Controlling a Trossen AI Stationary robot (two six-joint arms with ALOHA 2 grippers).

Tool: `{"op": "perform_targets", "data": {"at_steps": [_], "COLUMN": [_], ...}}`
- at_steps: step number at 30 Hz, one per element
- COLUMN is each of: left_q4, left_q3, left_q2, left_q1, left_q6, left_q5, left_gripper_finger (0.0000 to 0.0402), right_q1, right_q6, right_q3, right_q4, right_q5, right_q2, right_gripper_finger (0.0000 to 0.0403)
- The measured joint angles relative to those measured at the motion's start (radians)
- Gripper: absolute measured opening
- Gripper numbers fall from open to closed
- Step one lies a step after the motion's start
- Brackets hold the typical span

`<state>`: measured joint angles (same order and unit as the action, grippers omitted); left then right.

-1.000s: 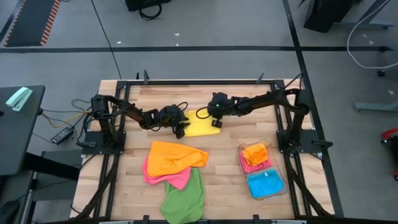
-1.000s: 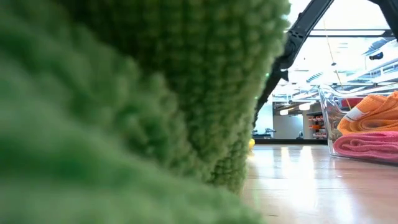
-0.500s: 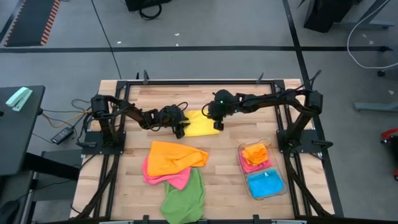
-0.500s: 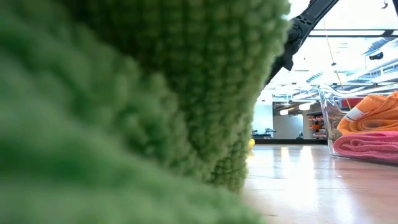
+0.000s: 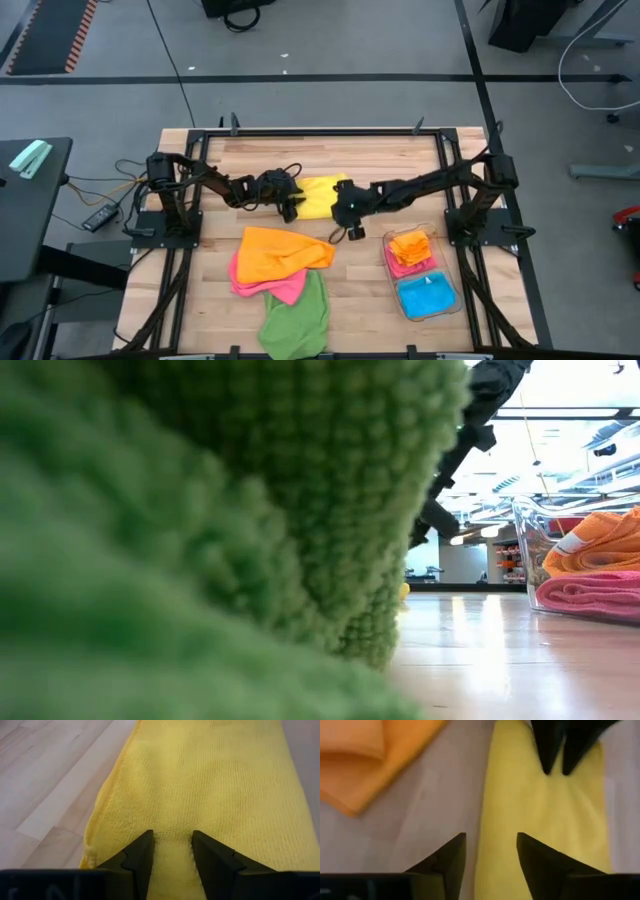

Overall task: Fold microfiber towels
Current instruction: Fold the yellow towel

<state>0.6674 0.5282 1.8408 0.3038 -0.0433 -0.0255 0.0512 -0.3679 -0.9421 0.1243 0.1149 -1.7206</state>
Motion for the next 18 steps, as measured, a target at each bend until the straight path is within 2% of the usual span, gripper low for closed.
{"op": "perform_targets", "data": {"at_steps": [2, 6, 10, 14, 18], "left_q4": [0.0, -0.001, -0.026, -0.131, -0.165], "left_q3": [0.0, 0.0, -0.003, -0.005, -0.005], "left_q2": [0.0, 0.0, -0.028, -0.108, -0.187], "left_q1": [0.0, 0.001, 0.001, 0.003, 0.002], "left_q6": [-0.018, -0.026, -0.015, 0.026, 0.037], "left_q5": [0.0, 0.03, 0.048, 0.048, 0.041], "left_gripper_finger": [0.0151, 0.0146, 0.0139, 0.0139, 0.0144], "right_q1": [-0.016, -0.002, 0.035, 0.066, 0.078], "right_q6": [0.004, 0.107, 0.266, 0.41, 0.492], "right_q3": [0.0, 0.0, 0.0, 0.0, 0.0], "right_q4": [0.019, 0.047, 0.046, 0.024, -0.006], "right_q5": [0.068, 0.11, 0.106, 0.078, 0.064], "right_q2": [0.0, -0.001, 0.001, 0.002, -0.002], "right_gripper_finger": [0.0198, 0.0211, 0.0211, 0.0211, 0.0211]}}
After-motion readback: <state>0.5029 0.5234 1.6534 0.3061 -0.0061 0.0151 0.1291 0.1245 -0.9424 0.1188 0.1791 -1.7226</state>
